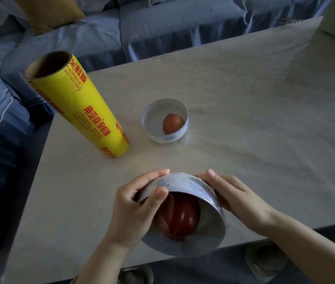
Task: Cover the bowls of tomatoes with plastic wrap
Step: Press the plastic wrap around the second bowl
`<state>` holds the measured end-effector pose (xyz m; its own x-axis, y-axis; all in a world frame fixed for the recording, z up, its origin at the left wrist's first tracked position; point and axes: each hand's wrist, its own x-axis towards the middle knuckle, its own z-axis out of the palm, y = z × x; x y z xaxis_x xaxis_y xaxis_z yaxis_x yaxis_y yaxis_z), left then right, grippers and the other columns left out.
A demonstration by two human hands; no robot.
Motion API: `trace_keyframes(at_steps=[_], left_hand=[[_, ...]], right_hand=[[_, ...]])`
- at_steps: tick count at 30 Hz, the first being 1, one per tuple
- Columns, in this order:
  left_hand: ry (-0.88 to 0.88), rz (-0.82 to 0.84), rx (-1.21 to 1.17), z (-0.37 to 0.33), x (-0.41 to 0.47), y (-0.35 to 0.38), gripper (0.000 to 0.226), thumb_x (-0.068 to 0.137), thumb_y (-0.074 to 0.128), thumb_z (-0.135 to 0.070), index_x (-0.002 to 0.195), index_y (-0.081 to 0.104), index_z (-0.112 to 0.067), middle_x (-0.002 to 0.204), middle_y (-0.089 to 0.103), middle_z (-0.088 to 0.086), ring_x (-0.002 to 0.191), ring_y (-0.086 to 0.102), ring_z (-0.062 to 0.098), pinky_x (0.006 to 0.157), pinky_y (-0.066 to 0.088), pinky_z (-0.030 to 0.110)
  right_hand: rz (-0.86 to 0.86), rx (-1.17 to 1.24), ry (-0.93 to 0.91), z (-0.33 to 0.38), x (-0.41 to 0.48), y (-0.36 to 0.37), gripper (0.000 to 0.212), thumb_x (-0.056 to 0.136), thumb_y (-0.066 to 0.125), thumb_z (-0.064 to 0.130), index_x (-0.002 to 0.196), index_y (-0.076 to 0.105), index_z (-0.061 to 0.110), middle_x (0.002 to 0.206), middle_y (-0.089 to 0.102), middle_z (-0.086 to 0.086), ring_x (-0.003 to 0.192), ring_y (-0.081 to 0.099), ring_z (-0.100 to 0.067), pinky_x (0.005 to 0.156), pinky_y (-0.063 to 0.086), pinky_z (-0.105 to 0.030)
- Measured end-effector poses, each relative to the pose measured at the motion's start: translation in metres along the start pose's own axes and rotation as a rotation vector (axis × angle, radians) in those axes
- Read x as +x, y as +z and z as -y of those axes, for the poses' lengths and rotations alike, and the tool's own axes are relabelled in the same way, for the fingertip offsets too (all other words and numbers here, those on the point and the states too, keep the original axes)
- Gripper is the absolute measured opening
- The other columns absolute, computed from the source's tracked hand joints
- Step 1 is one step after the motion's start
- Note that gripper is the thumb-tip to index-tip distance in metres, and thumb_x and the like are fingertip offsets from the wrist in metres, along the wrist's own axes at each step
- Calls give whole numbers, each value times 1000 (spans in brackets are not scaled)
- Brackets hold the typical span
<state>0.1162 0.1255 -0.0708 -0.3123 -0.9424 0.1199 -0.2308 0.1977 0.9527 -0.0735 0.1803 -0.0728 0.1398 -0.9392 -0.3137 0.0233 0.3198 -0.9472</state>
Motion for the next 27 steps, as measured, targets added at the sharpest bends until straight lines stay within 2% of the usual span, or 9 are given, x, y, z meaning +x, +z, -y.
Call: trace_keyframes(at_steps=[3, 7, 9, 11, 14, 17, 22, 25, 27], left_hand=[[-23, -53, -37, 5, 1, 1, 36, 70, 57, -61, 90, 68, -33, 89, 71, -29, 90, 65, -7, 76, 46, 7], [-119, -172, -111, 12, 4, 8, 35, 70, 50, -53, 85, 70, -29, 87, 73, -19, 86, 65, -2, 74, 49, 11], [-189, -164, -147, 13, 5, 13, 36, 75, 52, -51, 85, 72, -23, 87, 74, -9, 86, 66, 5, 72, 51, 15], [-251, -85, -156, 14, 6, 14, 39, 81, 48, -48, 89, 73, -18, 90, 74, 0, 91, 67, 14, 77, 53, 21], [-337, 191, -219, 11, 14, 4, 57, 78, 48, -57, 111, 66, -14, 111, 69, 9, 111, 62, 23, 99, 46, 43], [-377, 372, -189, 1, 21, 2, 59, 72, 50, -62, 111, 68, -21, 113, 70, 1, 112, 62, 14, 98, 47, 33], [-355, 183, -140, -3, 12, 17, 41, 72, 62, -57, 84, 76, -20, 85, 74, 9, 83, 65, 14, 74, 51, 24], [-337, 119, -61, -3, 6, 20, 44, 63, 69, -64, 84, 74, -25, 82, 74, -10, 80, 66, 0, 66, 47, 8], [-319, 104, 0, -2, 4, 22, 42, 65, 70, -63, 88, 72, -27, 83, 73, -12, 82, 65, -2, 67, 46, 6]], right_hand=[[105, 159, 114, -5, 0, -2, 74, 76, 29, 75, 92, 74, 19, 79, 73, 1, 74, 66, -7, 66, 47, -13], [117, 215, -35, -11, -1, -11, 81, 60, 59, 76, 118, 61, 20, 115, 68, -2, 107, 64, -17, 83, 50, -21], [45, 172, -104, -11, 1, -13, 78, 57, 71, 67, 117, 62, 18, 111, 70, 2, 104, 65, -13, 79, 50, -19], [-19, 151, -131, -11, 3, -14, 71, 52, 74, 65, 107, 67, 20, 99, 74, 4, 93, 68, -8, 71, 50, -14], [-75, 127, -133, -14, 6, -17, 63, 51, 74, 65, 94, 73, 18, 86, 75, 1, 82, 69, -10, 67, 50, -16], [-85, 106, -93, -16, 8, -17, 46, 59, 68, 47, 93, 73, 16, 85, 75, -1, 80, 70, -12, 68, 52, -19], [-22, 25, 19, 5, 6, -19, 36, 67, 70, 36, 99, 69, 18, 89, 75, -2, 83, 70, -11, 68, 52, -17], [-94, -177, 45, 27, 14, -20, 49, 60, 72, 62, 84, 74, 19, 89, 74, -3, 86, 69, -14, 83, 55, -31], [-111, -352, 112, 40, 20, -16, 56, 54, 63, 70, 77, 74, 21, 83, 74, 1, 80, 67, -10, 83, 53, -32]])
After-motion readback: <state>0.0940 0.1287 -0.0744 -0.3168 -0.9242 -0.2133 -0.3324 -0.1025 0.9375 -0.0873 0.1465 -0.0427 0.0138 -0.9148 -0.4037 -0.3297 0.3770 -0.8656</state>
